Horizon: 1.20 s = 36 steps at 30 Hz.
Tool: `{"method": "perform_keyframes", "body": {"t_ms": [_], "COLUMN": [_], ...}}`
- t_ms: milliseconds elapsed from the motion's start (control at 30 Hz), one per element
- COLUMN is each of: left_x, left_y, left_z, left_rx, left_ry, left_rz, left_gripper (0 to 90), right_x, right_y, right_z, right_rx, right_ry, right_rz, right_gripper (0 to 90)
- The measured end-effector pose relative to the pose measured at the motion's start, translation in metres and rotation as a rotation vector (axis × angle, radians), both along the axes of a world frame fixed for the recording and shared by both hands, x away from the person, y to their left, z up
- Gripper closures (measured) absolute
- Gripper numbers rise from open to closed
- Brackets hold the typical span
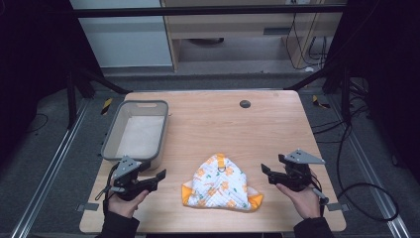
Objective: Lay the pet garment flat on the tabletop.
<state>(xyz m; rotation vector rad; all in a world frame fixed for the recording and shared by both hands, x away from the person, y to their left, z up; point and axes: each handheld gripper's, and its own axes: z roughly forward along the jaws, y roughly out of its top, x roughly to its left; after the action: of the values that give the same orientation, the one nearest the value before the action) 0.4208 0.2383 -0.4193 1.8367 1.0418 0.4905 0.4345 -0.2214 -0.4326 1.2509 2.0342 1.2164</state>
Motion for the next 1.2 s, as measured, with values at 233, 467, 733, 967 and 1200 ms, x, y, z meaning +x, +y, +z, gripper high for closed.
{"method": "perform_keyframes", "body": {"t_ms": [233,467,733,967,1200], "left_x": [0.021,0.032,0.039,0.04,0.043], "left_y": [-0.026,-0.046,-0.071,-0.086,-0.098], "left_z": [0.005,-0.003,-0.021,-0.03,-0.045], "left_rx": [-0.011,0.003,0.053,0.097,0.142], "left_ry": [-0.004,0.015,0.065,0.086,0.135], "left_rz": [-0.021,-0.048,-0.099,-0.136,-0.165], "left_gripper": [31.9,32.2,33.4,34.3,36.4], "right_x": [0.014,0.019,0.022,0.022,0.022], "right_y": [0.024,0.037,0.044,0.053,0.062], "right_z": [0.011,0.004,-0.009,-0.022,-0.03], "right_rx": [0.023,0.037,0.014,-0.015,-0.047], "right_ry": [-0.017,0.001,0.036,0.082,0.111], "right_rz": [0.038,0.068,0.095,0.131,0.189], "right_gripper": [25.6,25.8,27.9,31.6,39.5]}}
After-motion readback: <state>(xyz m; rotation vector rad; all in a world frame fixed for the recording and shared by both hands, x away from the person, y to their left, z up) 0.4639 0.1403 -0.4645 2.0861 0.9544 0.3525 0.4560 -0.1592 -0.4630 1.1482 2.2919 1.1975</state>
